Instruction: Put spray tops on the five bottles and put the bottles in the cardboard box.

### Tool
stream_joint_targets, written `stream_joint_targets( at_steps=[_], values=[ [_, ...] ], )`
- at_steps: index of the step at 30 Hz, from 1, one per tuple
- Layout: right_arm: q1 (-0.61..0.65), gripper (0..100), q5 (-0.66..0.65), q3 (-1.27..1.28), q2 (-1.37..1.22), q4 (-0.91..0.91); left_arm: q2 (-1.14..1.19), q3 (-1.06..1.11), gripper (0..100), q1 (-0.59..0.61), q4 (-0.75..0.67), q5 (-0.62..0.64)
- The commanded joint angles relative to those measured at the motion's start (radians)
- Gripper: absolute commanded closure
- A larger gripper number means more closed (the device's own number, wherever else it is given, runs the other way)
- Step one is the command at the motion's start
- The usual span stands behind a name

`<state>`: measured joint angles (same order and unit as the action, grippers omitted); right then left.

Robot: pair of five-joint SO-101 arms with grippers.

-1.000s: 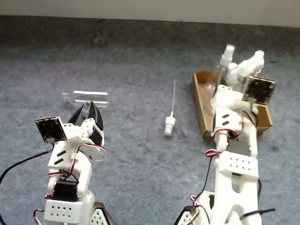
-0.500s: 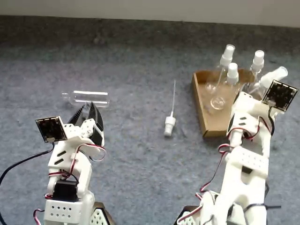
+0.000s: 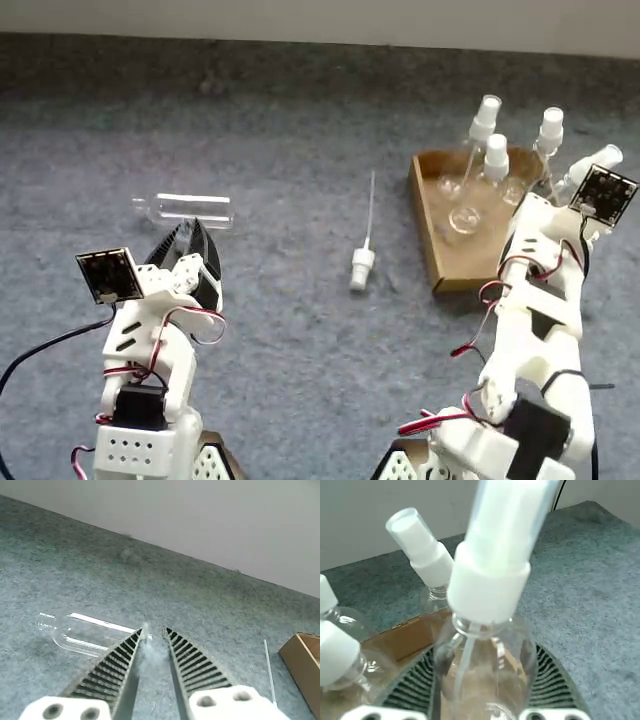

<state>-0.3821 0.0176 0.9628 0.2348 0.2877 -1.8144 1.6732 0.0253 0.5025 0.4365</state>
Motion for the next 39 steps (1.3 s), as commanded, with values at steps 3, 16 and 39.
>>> stream_joint_targets(
  at_steps=[3, 16, 39],
  values=[
    [-0.013, 90.4, -0.011, -0.07, -0.068, 0.147, -0.01, 0.019, 99, 0.008, 0.002, 0.005],
    [0.004, 90.4, -0.012, -0.073, -0.222, 0.318, -0.01, 0.019, 99, 0.008, 0.002, 0.005],
    [0.016, 79.3, -0.087, -0.148, -0.369, 0.354, -0.01, 0.019, 99, 0.008, 0.002, 0.005]
  ],
)
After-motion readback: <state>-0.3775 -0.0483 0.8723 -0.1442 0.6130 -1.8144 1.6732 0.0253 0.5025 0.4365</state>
